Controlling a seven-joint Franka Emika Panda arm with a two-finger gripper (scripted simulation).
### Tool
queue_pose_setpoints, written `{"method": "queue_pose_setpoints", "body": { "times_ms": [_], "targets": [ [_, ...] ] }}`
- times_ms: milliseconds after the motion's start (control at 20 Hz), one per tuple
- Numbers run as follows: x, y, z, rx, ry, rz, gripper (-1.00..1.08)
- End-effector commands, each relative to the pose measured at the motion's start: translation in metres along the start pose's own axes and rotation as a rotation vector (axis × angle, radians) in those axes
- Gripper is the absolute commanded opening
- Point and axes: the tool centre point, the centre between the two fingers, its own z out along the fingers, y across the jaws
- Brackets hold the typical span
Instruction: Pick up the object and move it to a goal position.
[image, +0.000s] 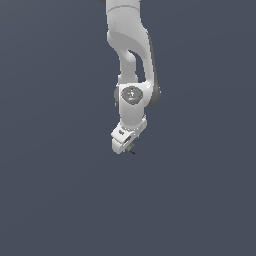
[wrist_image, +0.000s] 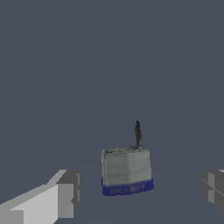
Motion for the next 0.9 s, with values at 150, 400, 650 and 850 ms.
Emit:
{"method": "queue_pose_setpoints", "body": {
  "times_ms": [150, 400, 650, 850],
  "targets": [
    [0.000, -0.005, 0.005, 0.004, 0.001, -0.055, 1.00],
    [0.000, -0.006, 0.006, 0.004, 0.001, -0.058, 1.00],
    [0.000, -0.006, 0.017, 0.004, 0.001, -0.059, 1.00],
    [0.000, -0.007, 0.037, 0.004, 0.001, -0.062, 1.00]
  ]
}}
